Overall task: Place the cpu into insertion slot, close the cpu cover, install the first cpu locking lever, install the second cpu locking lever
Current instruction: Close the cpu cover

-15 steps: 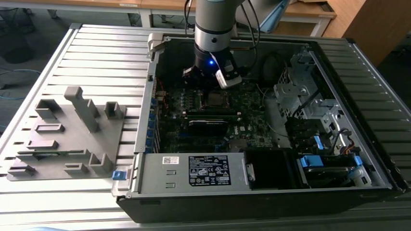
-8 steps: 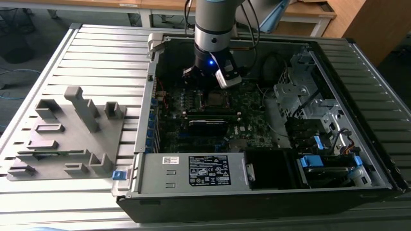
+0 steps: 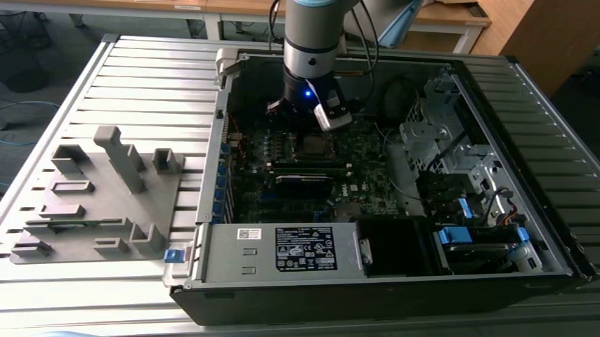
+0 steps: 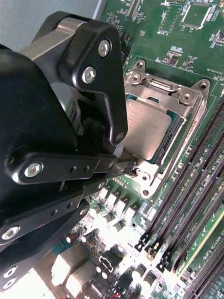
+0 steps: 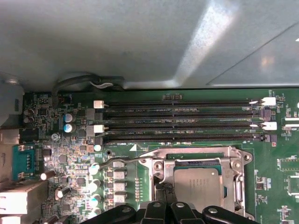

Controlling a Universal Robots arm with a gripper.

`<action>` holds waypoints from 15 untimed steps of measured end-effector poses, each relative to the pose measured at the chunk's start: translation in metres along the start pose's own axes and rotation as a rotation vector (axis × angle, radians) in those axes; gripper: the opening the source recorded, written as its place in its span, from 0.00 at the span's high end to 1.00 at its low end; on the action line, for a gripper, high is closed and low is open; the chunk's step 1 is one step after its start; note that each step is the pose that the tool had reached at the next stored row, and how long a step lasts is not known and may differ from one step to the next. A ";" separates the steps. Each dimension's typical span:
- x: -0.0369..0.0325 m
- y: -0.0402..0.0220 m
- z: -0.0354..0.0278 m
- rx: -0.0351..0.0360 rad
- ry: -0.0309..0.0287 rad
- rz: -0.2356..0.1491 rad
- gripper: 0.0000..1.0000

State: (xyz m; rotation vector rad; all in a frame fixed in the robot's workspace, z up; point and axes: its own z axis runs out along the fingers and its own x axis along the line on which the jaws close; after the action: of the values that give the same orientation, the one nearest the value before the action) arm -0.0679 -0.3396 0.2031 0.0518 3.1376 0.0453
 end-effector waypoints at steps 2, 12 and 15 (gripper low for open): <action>0.0009 0.0001 0.0001 -0.0003 -0.0003 0.000 0.89; 0.0027 -0.0002 0.0022 0.0002 -0.0003 0.000 0.89; 0.0027 -0.0001 0.0024 -0.0002 -0.0005 0.000 0.89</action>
State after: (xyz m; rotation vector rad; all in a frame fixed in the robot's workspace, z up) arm -0.0706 -0.3395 0.2007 0.0519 3.1371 0.0456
